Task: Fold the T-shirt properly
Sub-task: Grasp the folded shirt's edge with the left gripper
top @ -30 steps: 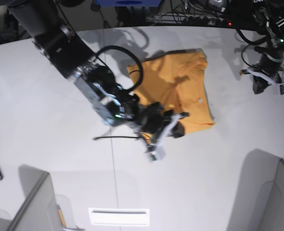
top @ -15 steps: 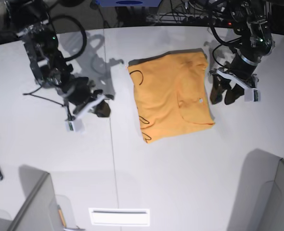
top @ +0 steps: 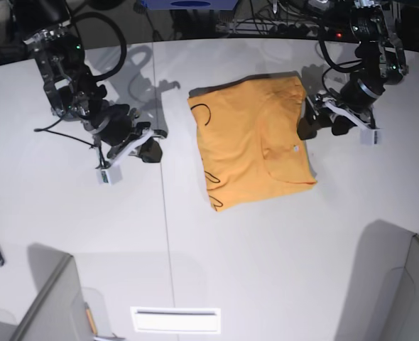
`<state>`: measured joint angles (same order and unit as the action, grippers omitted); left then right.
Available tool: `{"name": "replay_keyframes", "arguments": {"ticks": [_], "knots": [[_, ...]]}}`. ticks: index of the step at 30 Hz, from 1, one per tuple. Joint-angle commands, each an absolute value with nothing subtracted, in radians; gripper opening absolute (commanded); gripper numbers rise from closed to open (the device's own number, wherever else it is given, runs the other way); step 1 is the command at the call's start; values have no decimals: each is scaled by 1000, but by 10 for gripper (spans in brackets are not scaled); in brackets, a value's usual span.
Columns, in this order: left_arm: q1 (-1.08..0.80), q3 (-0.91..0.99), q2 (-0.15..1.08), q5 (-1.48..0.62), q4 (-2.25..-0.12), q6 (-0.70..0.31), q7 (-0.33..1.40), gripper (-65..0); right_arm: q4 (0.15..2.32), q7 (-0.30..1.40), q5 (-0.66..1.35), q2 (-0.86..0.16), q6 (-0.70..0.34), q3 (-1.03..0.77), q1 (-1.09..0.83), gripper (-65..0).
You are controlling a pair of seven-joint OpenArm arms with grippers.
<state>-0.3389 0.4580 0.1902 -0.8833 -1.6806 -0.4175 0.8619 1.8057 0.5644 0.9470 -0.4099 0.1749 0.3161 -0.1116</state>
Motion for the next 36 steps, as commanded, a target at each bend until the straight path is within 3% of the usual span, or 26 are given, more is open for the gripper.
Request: {"name": "replay_keyframes", "arguments": {"ticks": [1,17,19,24,27,36], "knots": [[-328,456,188,-886,-1693,-423,843,0,1825,545,957,-420,165,311,-97,-650],[-232,329,180,-816,-1497,-421,843,-8,1839,538,957,-418,165,305,-136,-650],[-231,329,180,-816,-1497,-421,843,-102,1839,538,957,-418,165,305,-140,-650],[-231,329,197,-816,-1497,-421,845,-457,1839,538,958,-418,165,302,-153,-650],[-231,288,245,-814,-1497,-421,845,-629,1836,538,958,-417,165,260,-177,-650],[-153,-10,438,-716,-1509,-421,845,-650,1839,544,958,-343,165,5,-329,-650]]}}
